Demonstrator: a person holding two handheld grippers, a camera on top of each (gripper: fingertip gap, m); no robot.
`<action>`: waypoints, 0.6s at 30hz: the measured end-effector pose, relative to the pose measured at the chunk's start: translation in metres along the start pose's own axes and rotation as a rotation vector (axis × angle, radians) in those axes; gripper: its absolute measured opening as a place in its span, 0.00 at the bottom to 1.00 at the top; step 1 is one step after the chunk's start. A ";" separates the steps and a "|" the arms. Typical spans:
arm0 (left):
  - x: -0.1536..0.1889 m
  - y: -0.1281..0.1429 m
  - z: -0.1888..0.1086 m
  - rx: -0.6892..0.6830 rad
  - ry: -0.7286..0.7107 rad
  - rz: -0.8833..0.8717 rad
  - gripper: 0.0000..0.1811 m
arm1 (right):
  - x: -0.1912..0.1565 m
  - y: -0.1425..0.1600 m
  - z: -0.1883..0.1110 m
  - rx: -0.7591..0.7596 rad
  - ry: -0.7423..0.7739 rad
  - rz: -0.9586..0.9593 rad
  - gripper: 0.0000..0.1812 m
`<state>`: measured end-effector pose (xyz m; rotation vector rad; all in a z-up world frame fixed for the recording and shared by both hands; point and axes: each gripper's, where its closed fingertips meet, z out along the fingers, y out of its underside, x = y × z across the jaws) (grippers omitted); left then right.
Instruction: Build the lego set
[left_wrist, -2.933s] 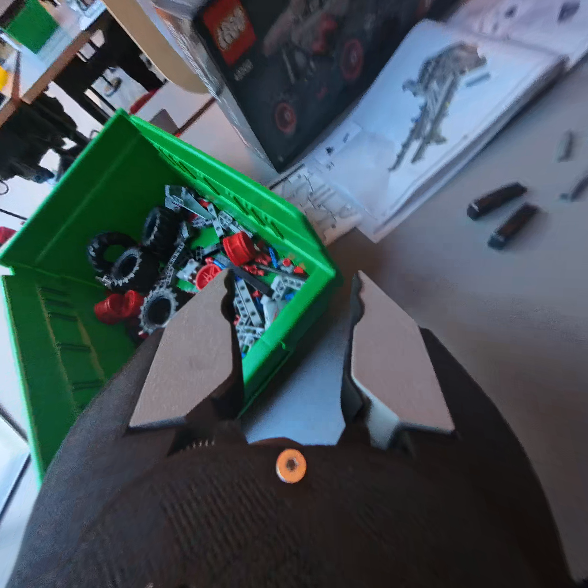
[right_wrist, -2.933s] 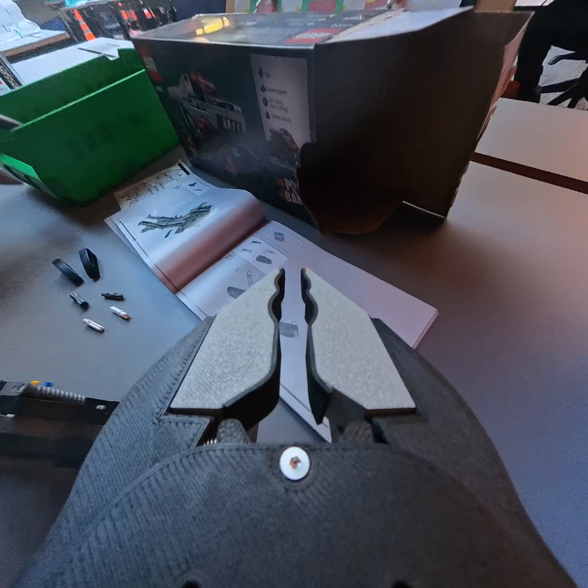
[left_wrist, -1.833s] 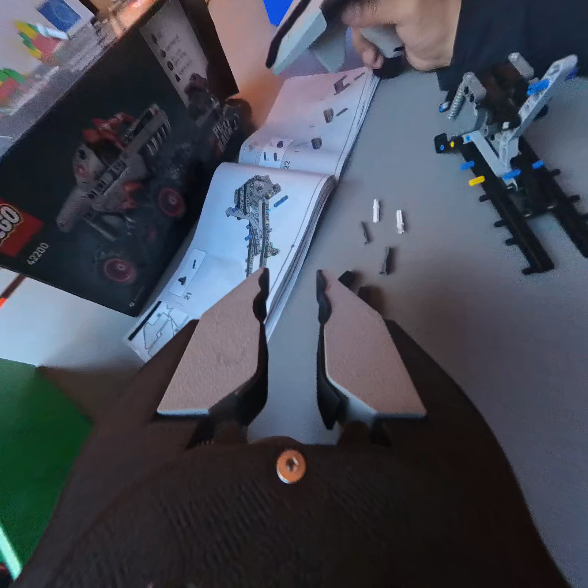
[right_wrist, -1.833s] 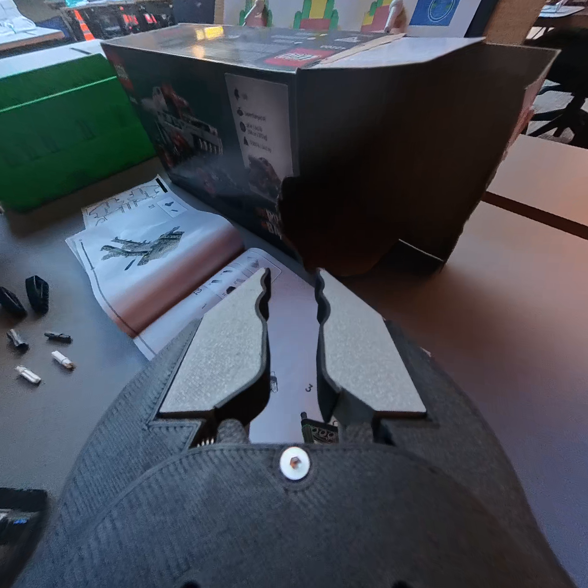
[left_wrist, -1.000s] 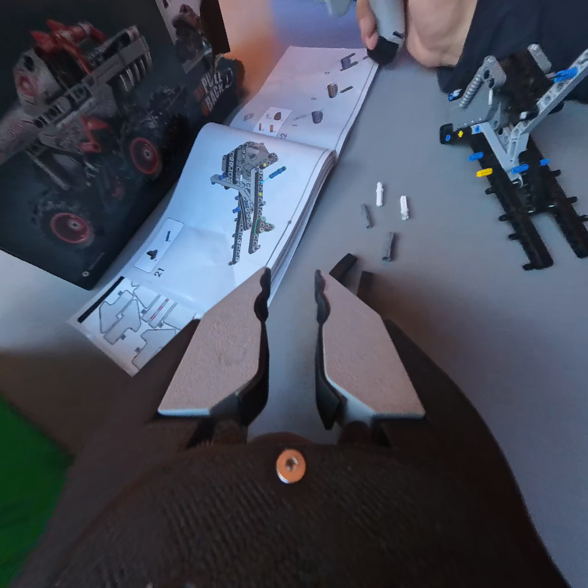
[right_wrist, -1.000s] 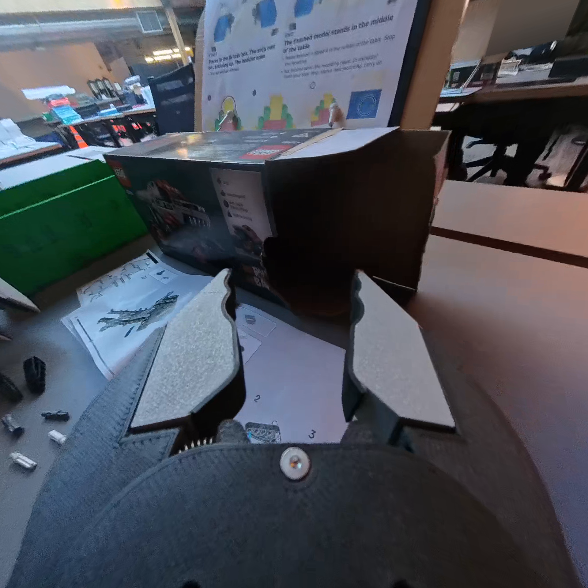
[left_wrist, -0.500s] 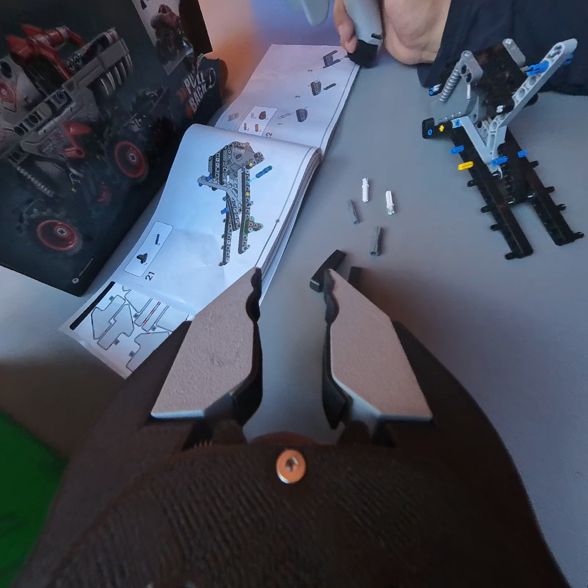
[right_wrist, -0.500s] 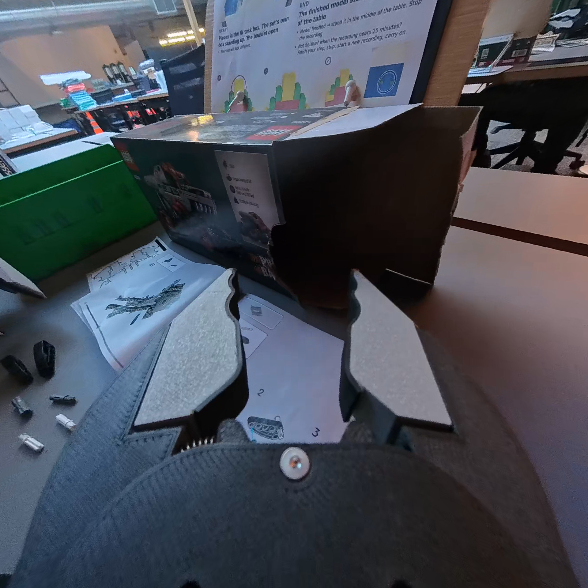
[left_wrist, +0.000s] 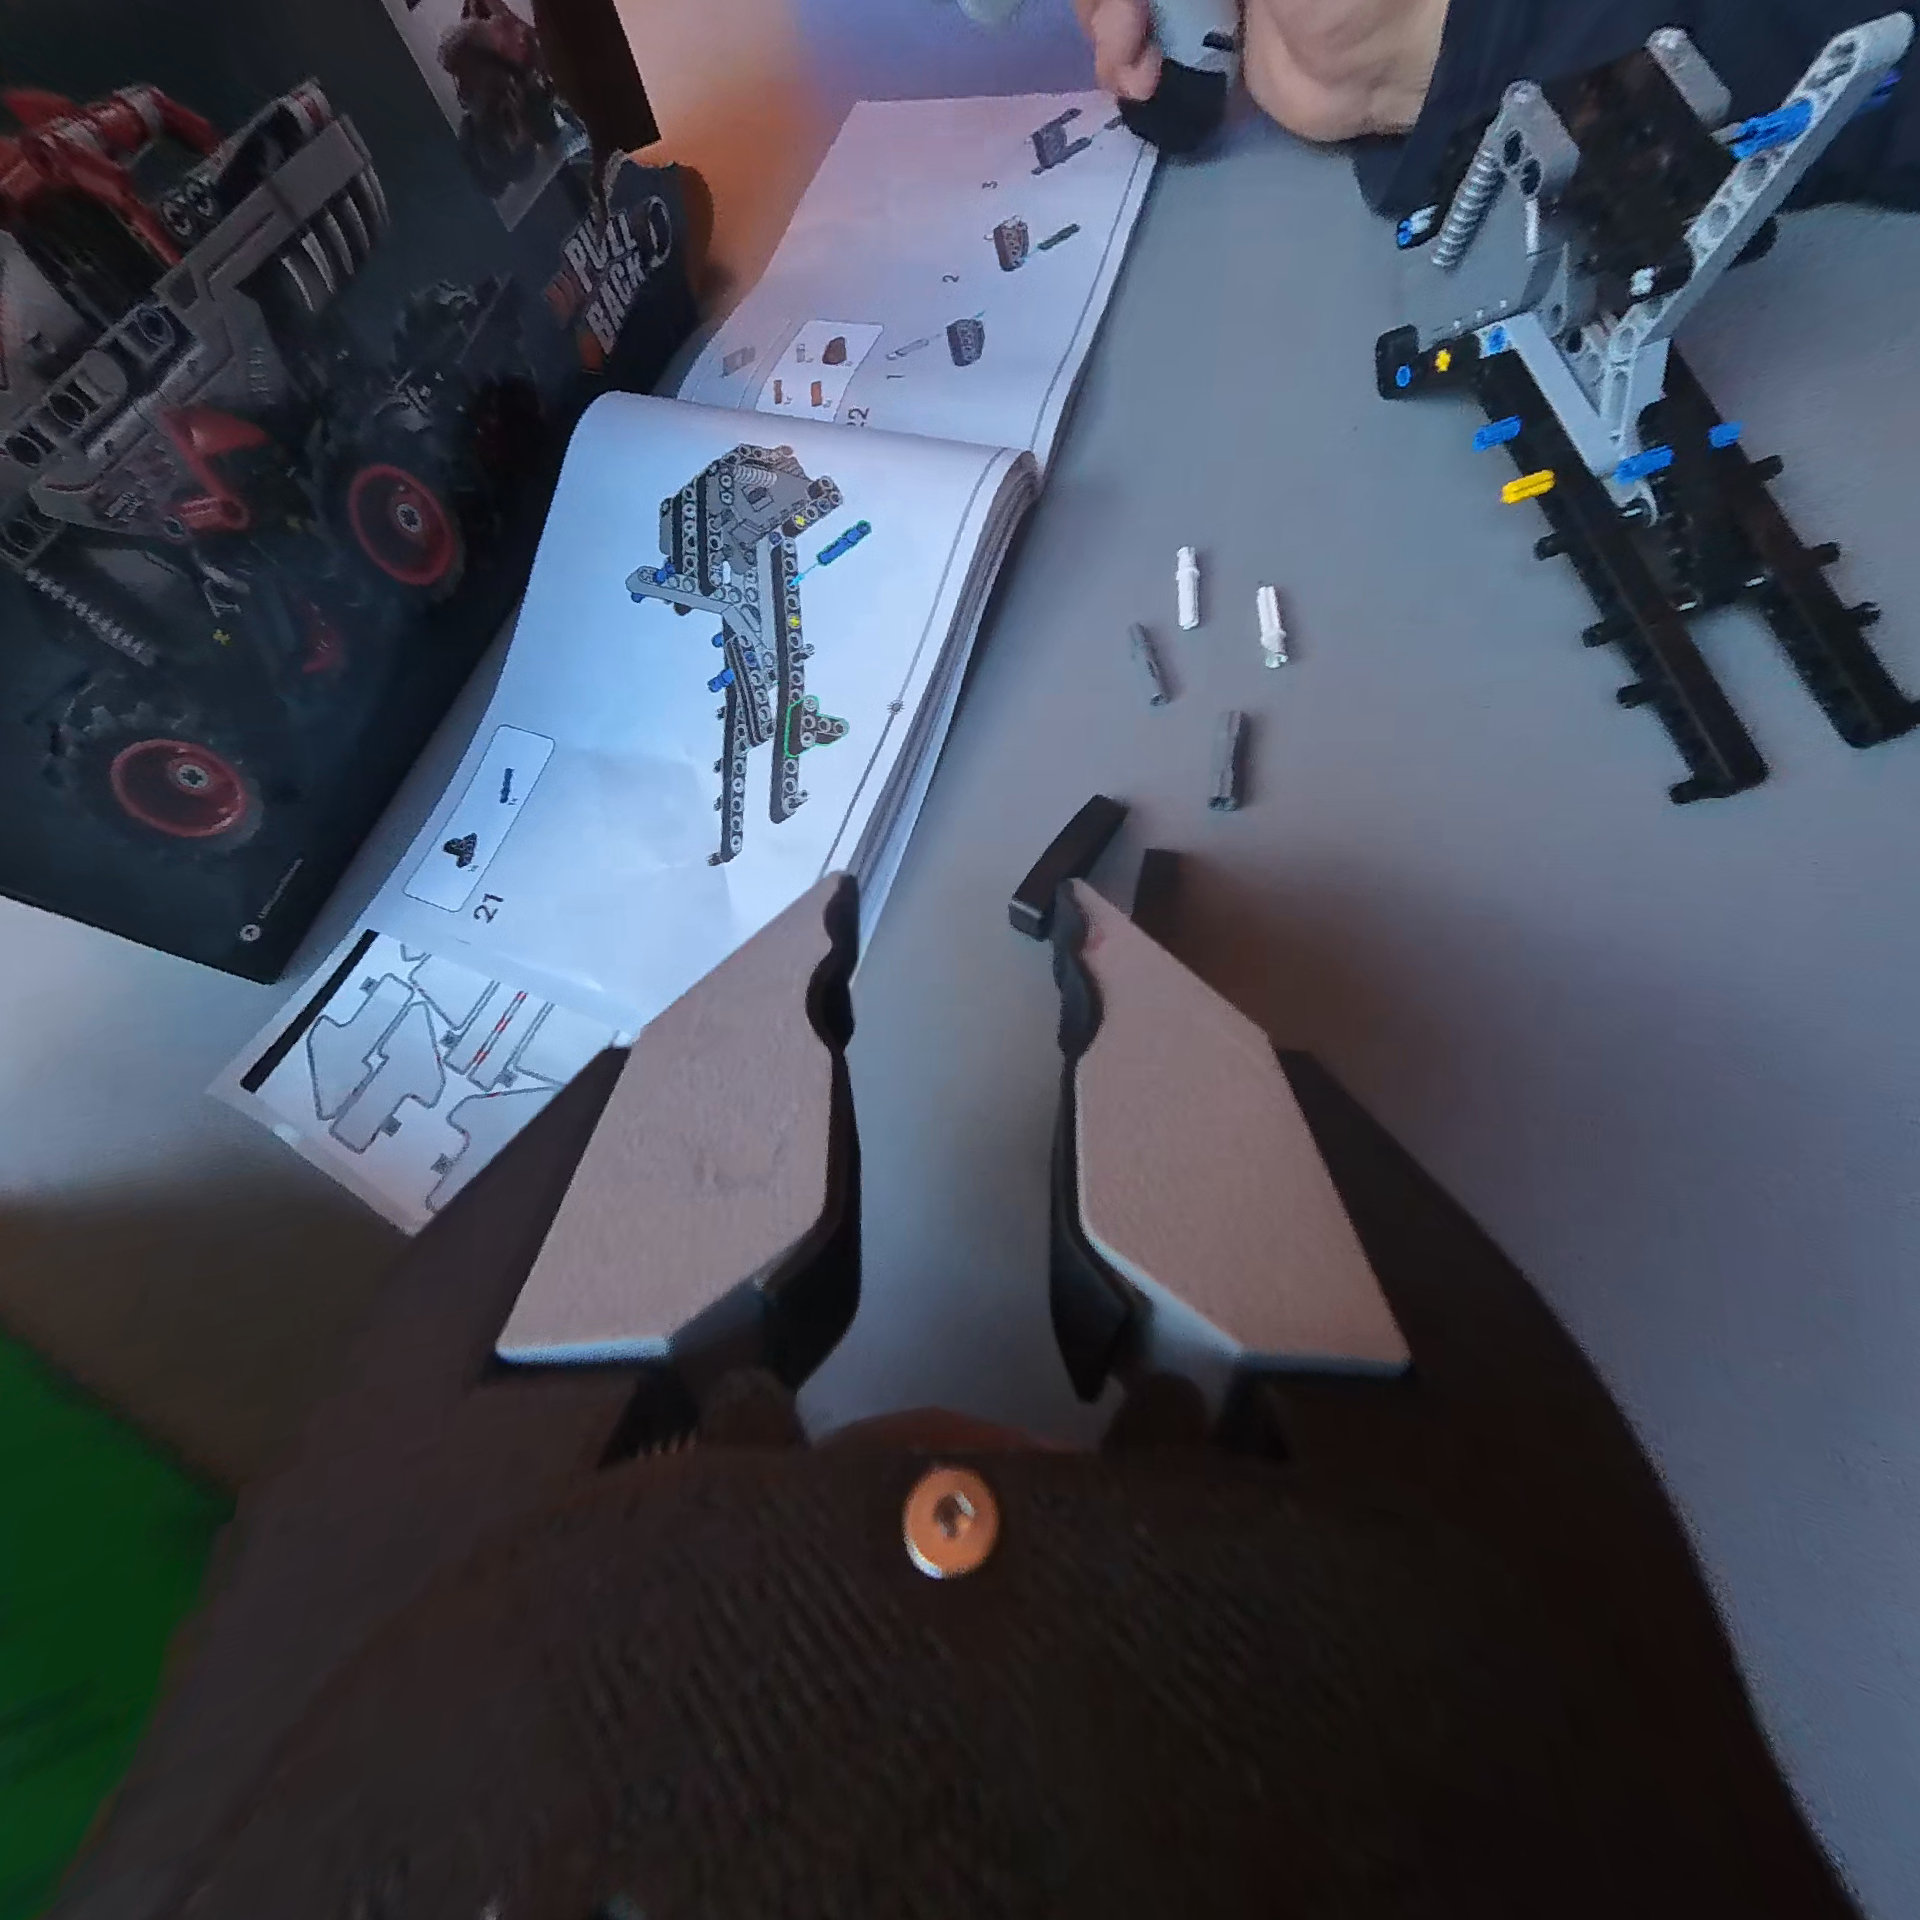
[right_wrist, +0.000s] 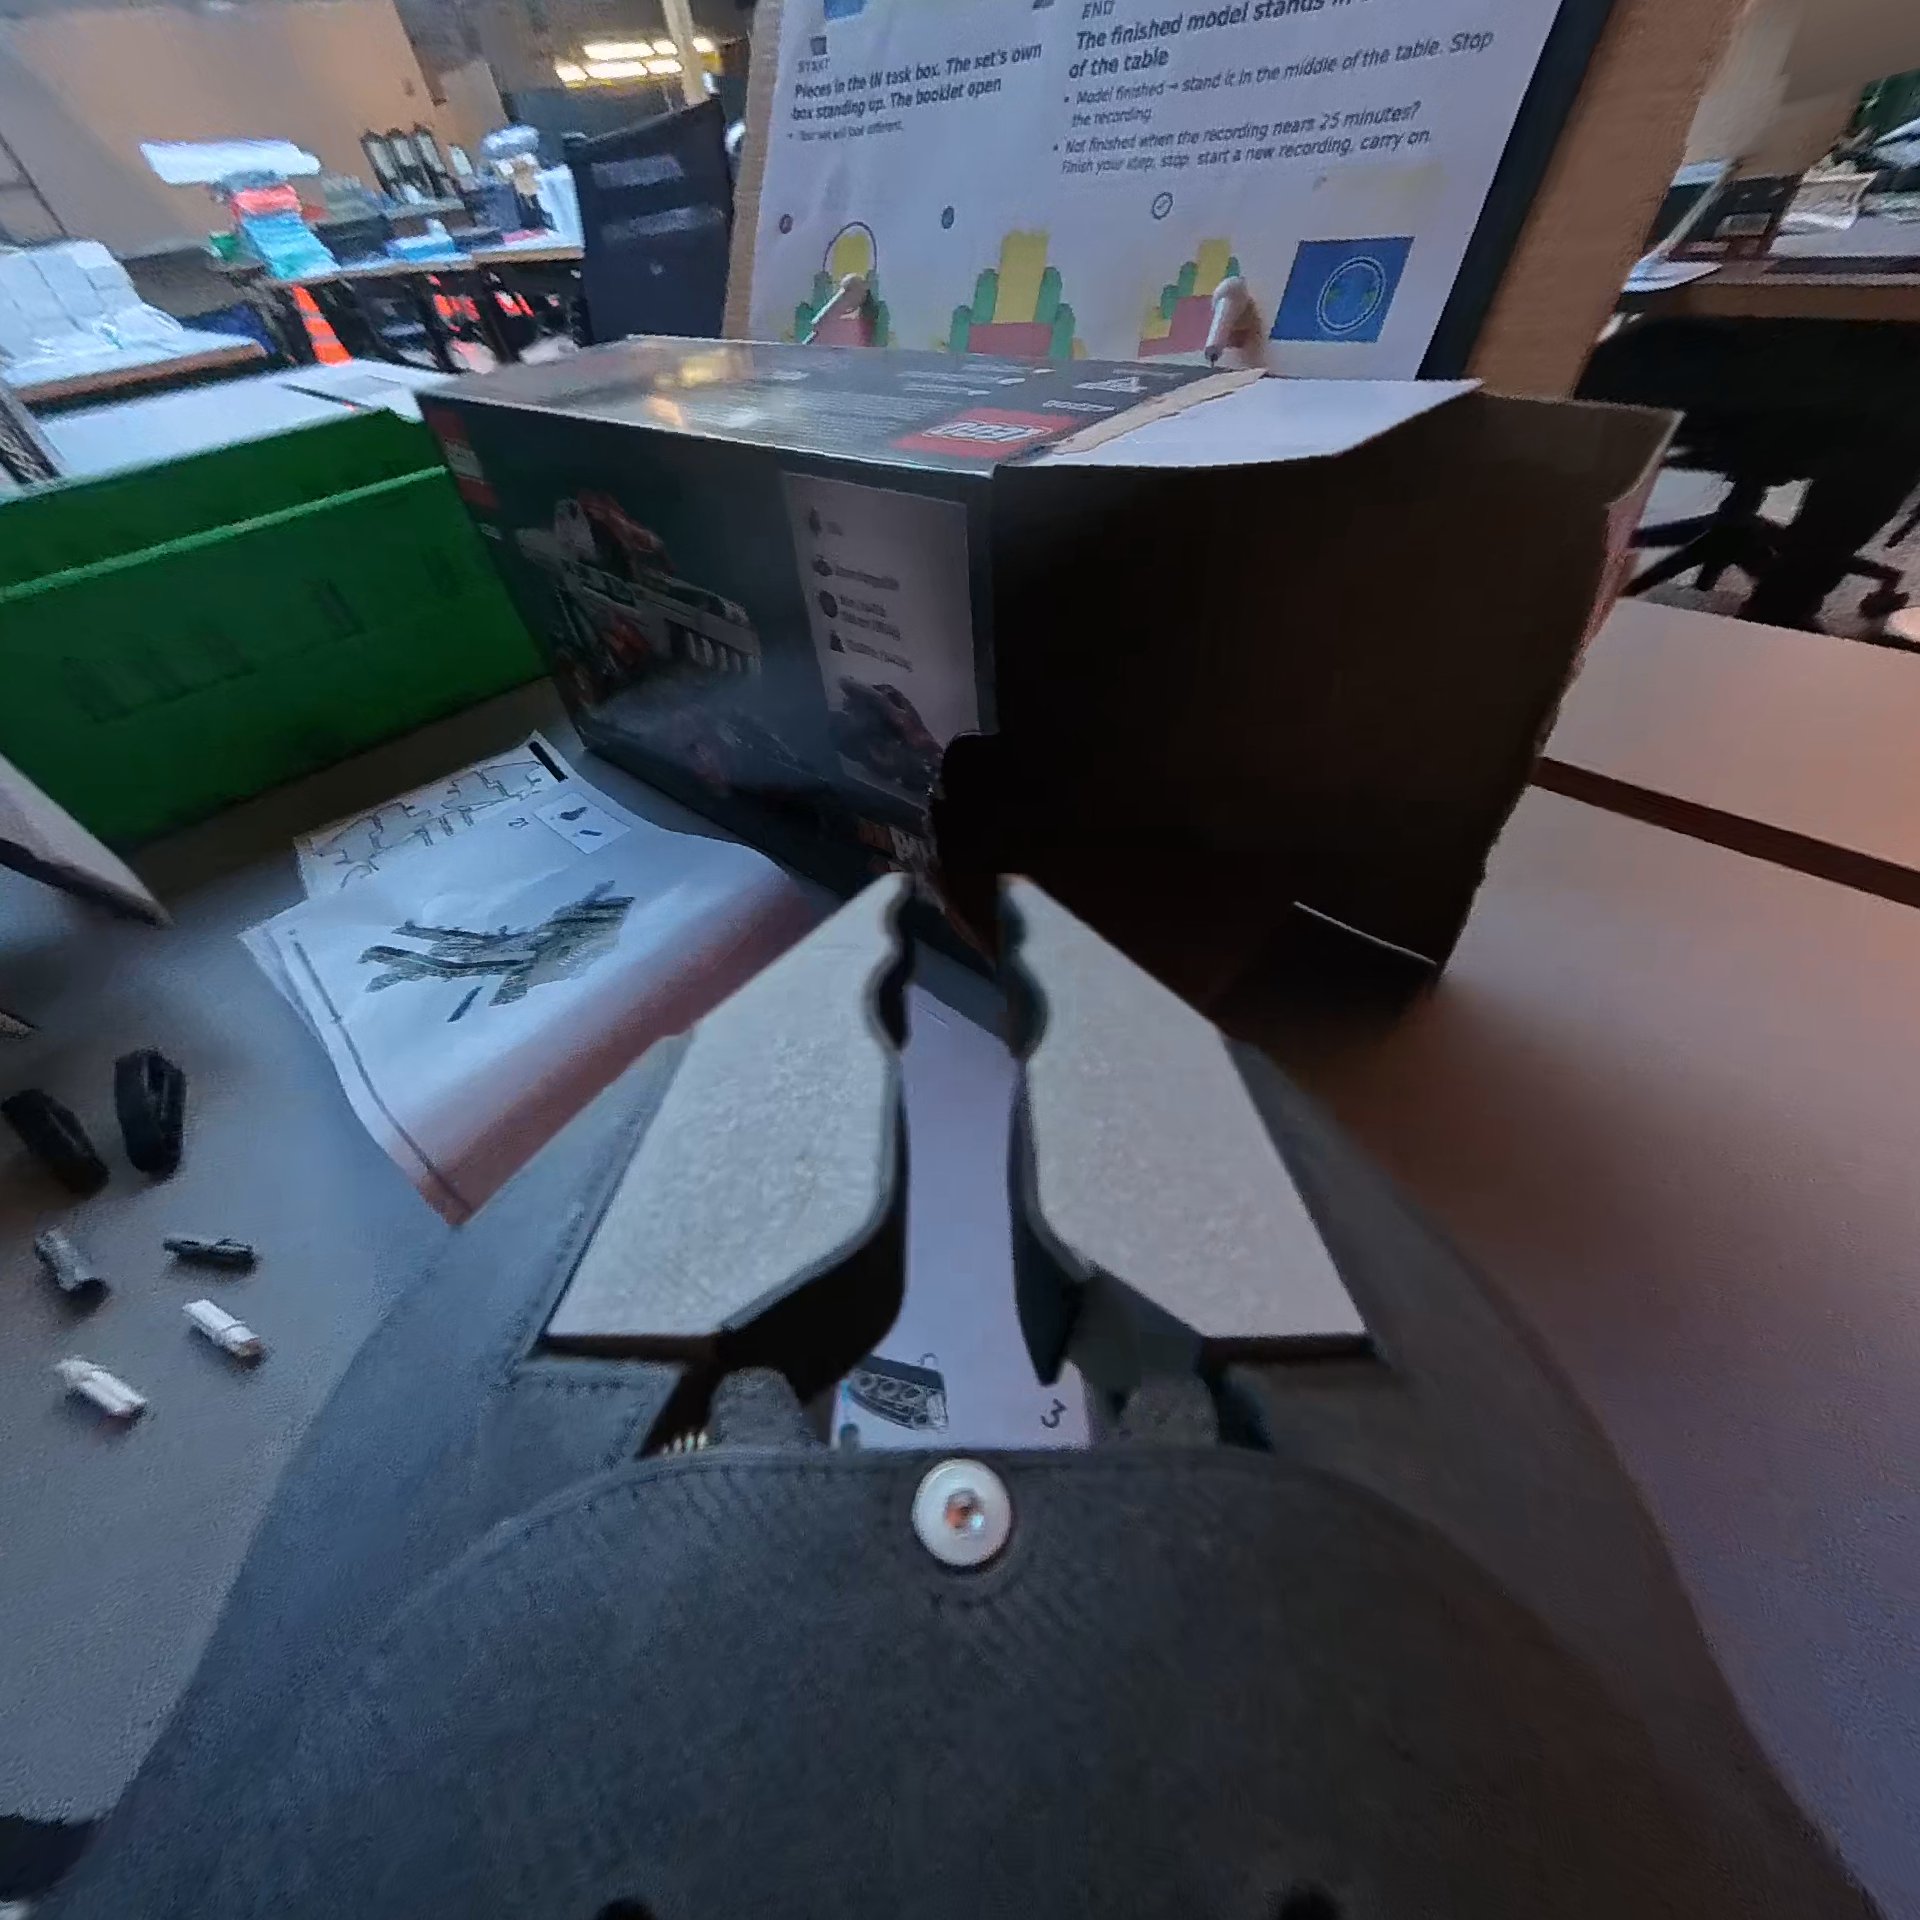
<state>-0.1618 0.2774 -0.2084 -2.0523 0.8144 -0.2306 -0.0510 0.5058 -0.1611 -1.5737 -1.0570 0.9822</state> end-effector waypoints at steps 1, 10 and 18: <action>-0.002 -0.001 -0.001 0.004 -0.007 0.001 0.20 | 0.002 0.000 0.000 -0.006 0.026 -0.030 0.00; -0.006 -0.008 -0.009 0.037 -0.022 -0.007 0.20 | -0.005 0.002 0.007 -0.033 0.046 -0.105 0.05; -0.004 -0.002 -0.003 0.011 -0.025 0.008 0.20 | -0.005 0.001 0.004 -0.031 0.055 -0.126 0.01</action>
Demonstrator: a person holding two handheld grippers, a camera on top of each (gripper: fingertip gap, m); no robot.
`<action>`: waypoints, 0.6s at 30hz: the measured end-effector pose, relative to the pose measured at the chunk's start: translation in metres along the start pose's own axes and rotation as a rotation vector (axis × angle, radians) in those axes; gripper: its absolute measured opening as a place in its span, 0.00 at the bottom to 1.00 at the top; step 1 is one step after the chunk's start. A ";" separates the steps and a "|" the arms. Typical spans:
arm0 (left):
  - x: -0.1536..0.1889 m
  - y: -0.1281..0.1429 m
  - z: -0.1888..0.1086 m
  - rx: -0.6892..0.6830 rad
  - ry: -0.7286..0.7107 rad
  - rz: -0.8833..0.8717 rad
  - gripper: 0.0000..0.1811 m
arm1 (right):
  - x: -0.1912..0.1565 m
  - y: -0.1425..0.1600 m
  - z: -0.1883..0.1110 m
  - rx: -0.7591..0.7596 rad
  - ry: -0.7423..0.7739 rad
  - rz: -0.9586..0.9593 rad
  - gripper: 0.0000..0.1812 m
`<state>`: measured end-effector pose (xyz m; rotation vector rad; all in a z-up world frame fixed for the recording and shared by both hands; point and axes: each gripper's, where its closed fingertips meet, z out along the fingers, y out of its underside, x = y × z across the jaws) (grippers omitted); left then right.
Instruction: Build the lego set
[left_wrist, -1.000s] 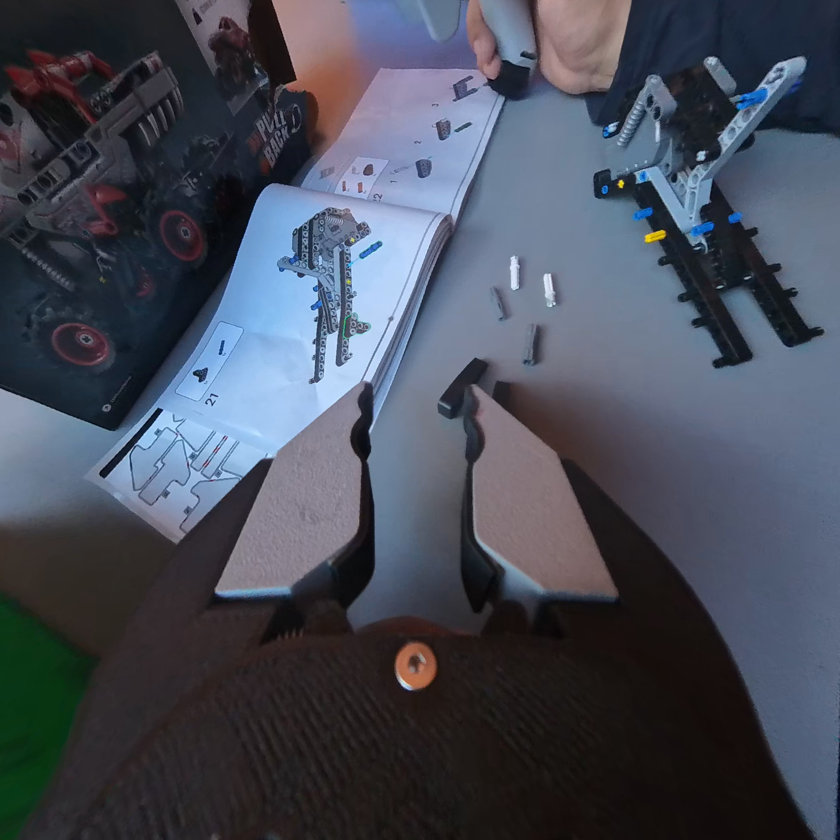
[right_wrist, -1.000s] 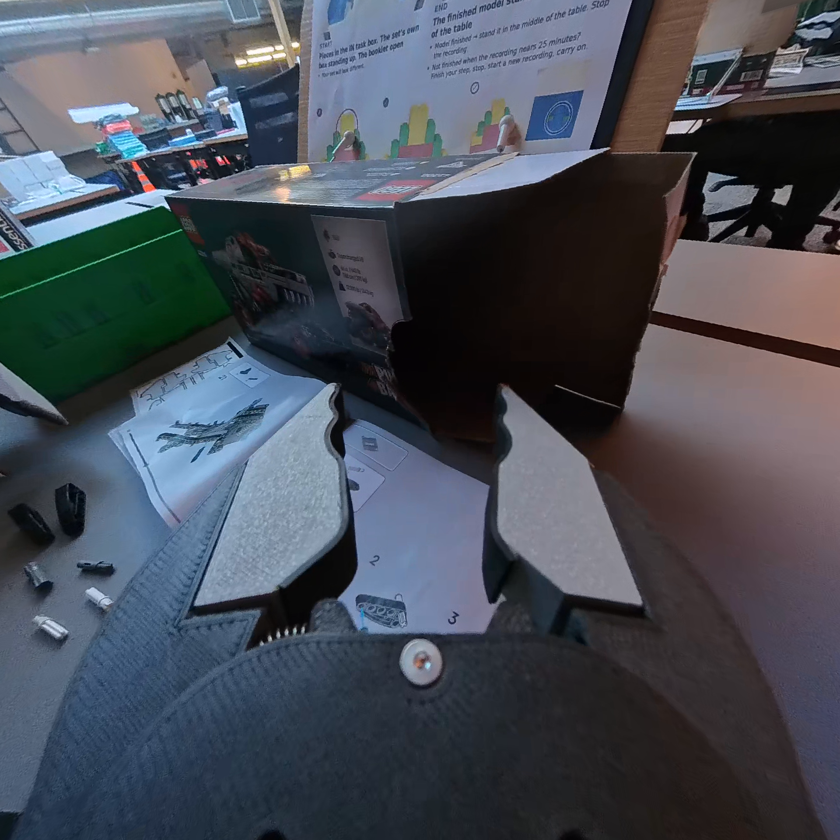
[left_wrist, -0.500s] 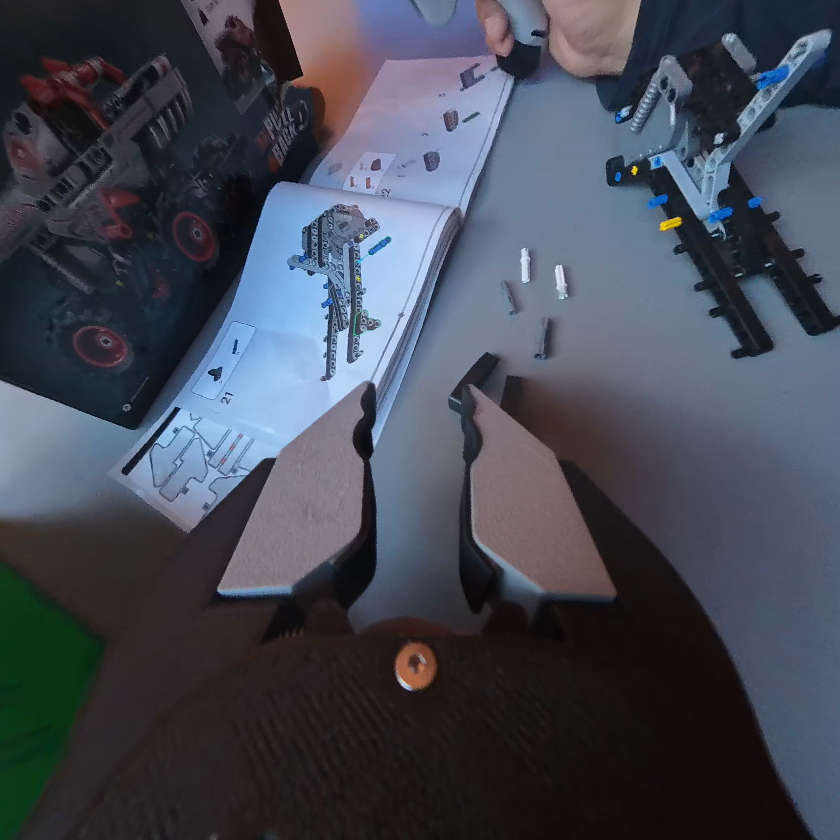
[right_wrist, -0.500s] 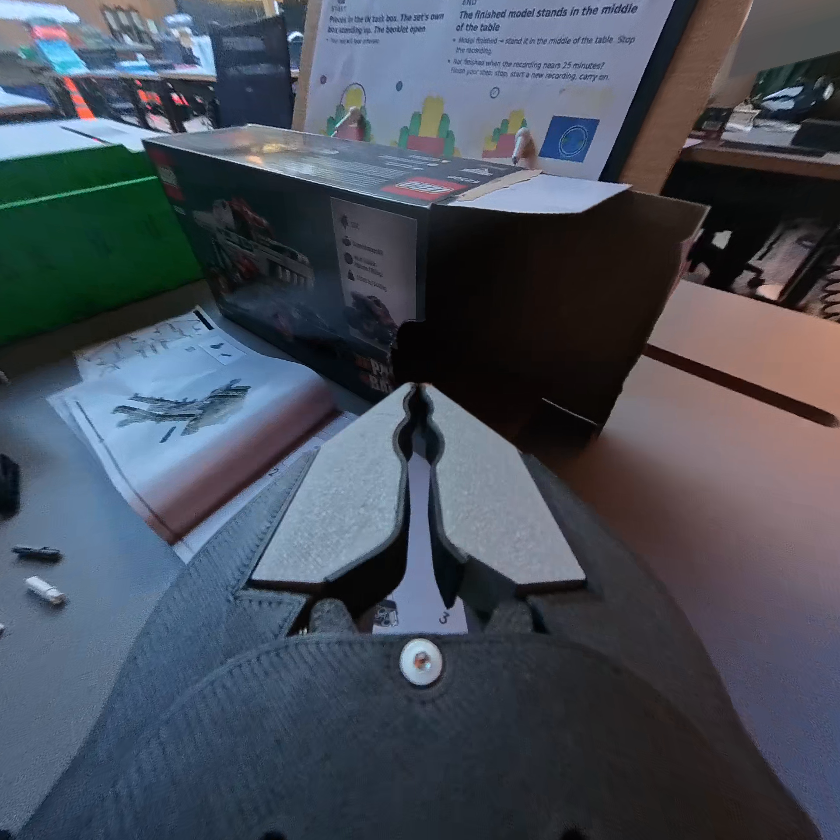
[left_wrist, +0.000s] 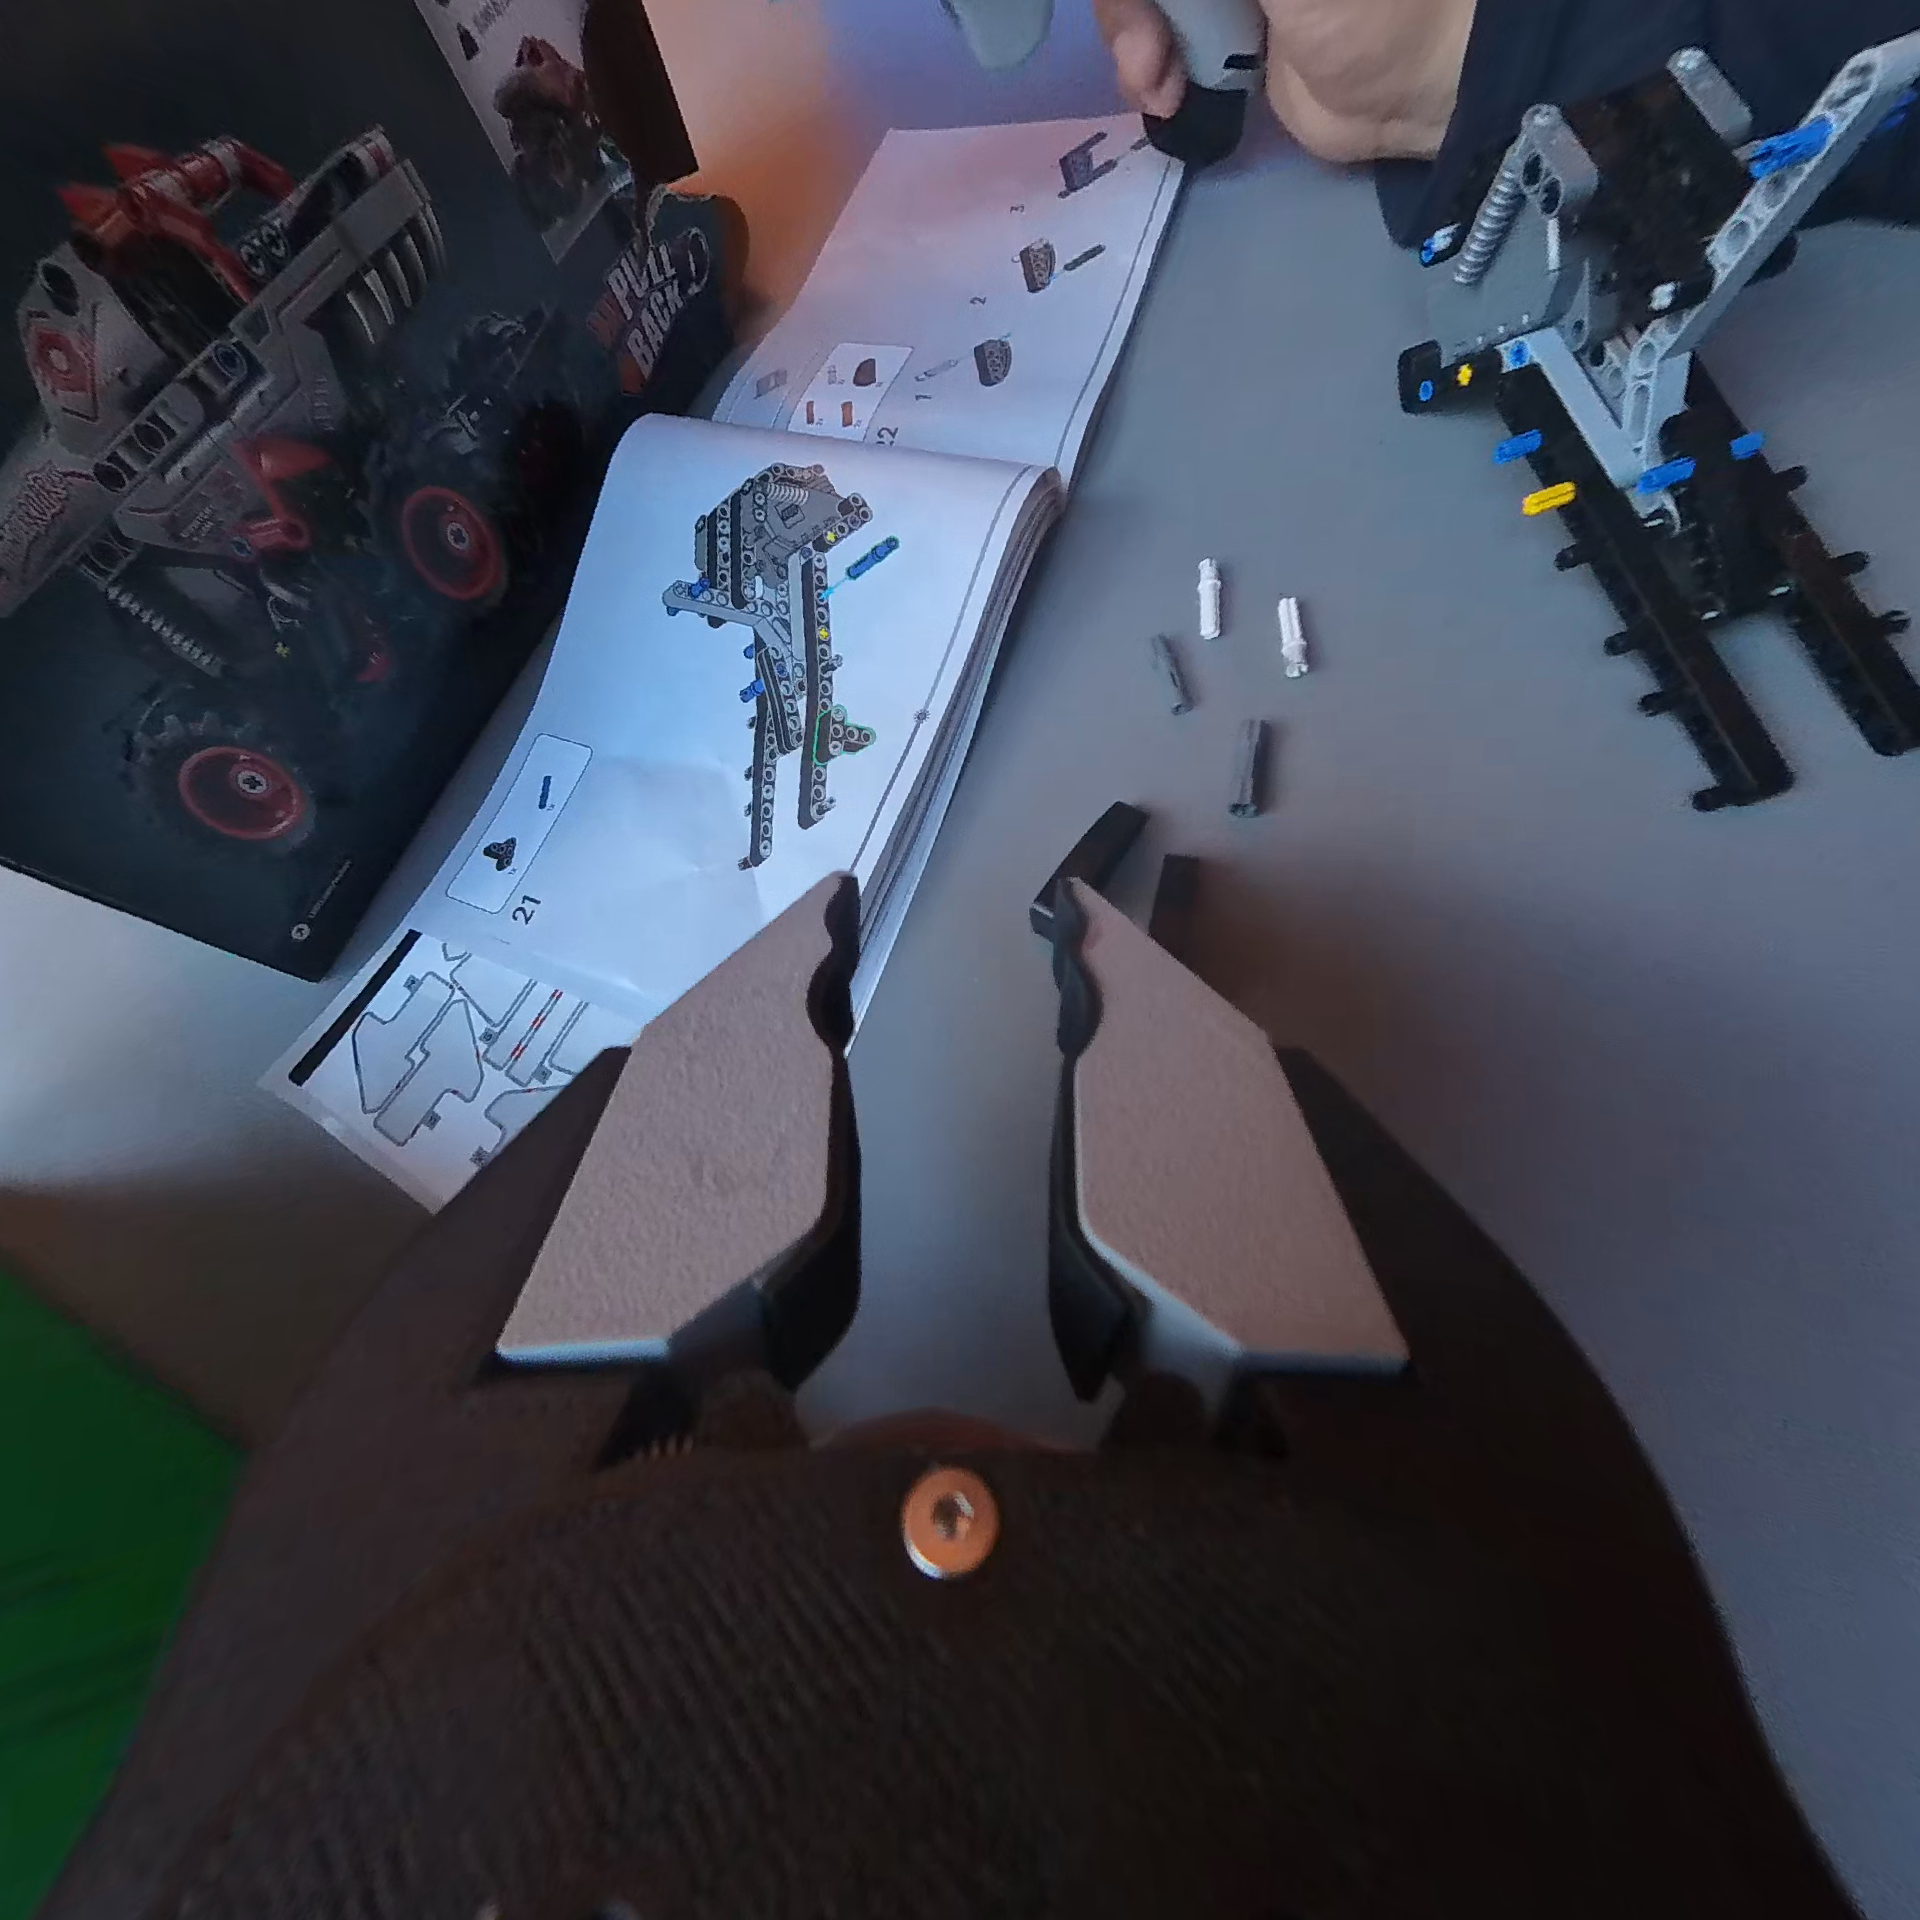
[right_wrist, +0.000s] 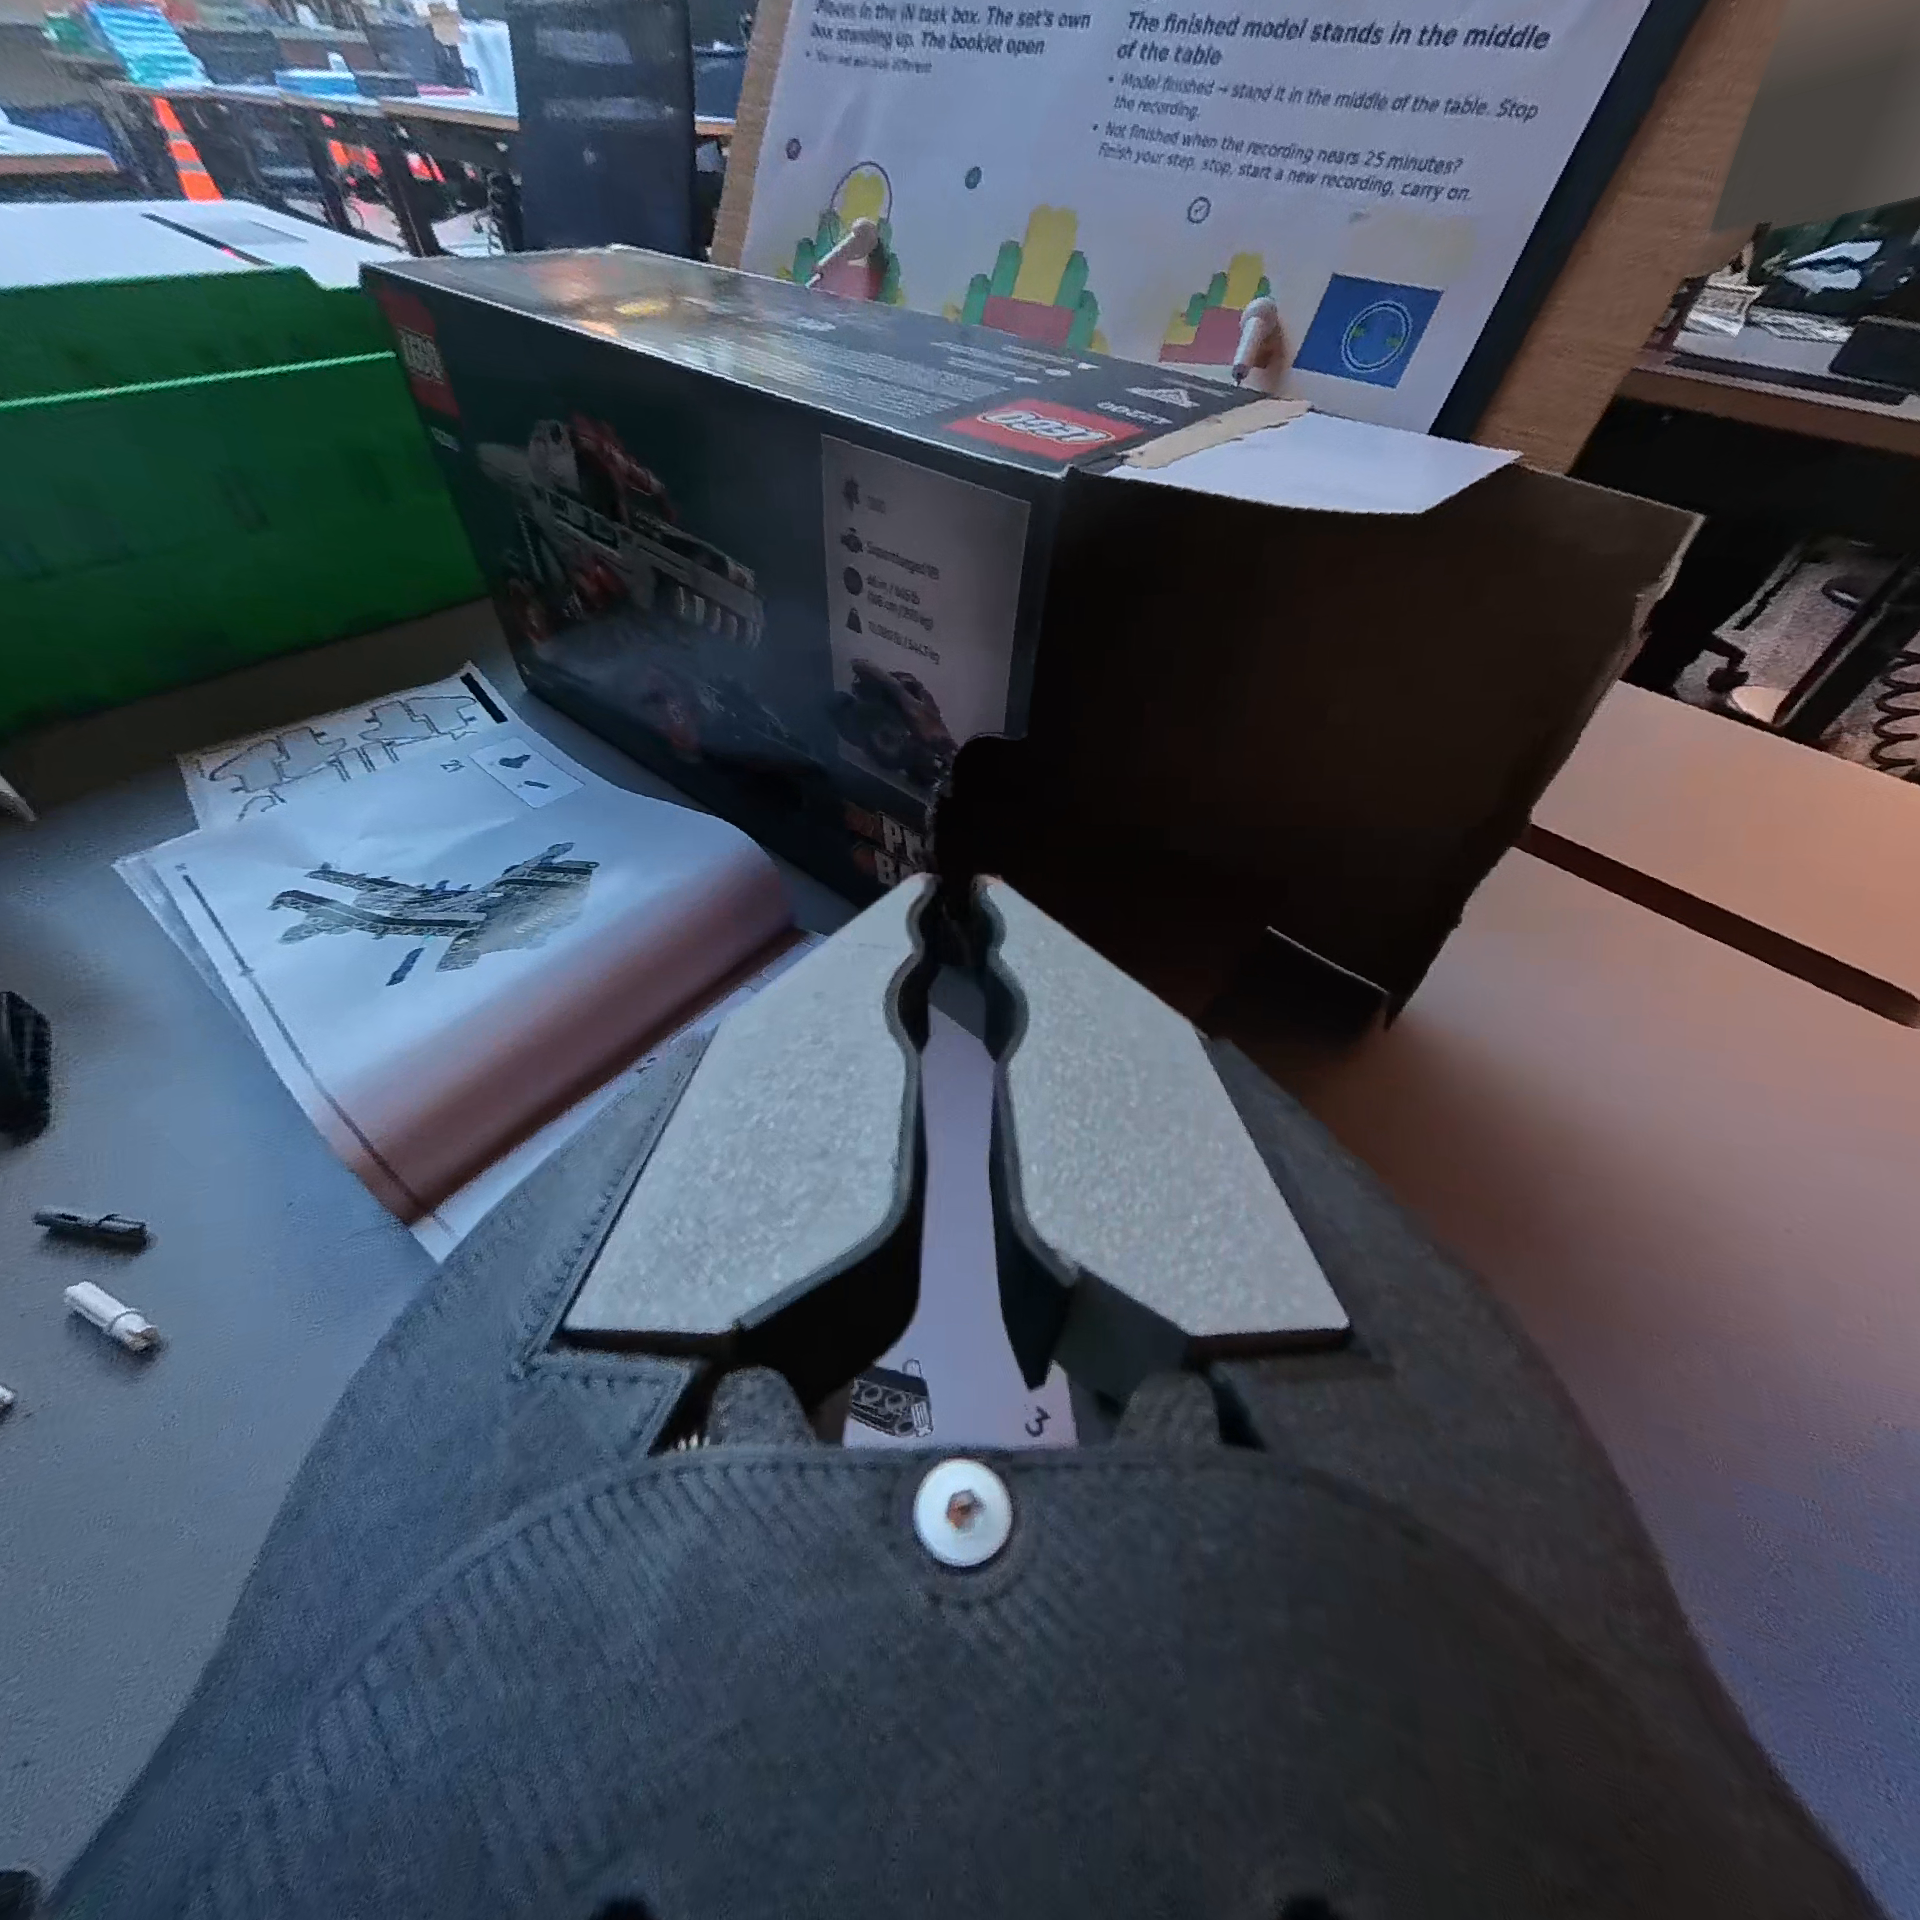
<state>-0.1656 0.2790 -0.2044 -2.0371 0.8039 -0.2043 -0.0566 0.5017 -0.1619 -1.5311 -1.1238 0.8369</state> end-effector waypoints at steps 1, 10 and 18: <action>0.000 0.001 0.001 -0.004 0.000 -0.002 0.20 | 0.000 0.000 0.000 0.002 -0.001 0.001 0.01; -0.001 0.003 0.002 -0.014 0.001 -0.003 0.20 | -0.002 -0.001 0.000 0.005 -0.017 0.010 0.03; 0.000 -0.002 -0.004 0.010 0.004 0.000 0.19 | 0.000 0.002 0.001 -0.004 -0.019 0.022 0.03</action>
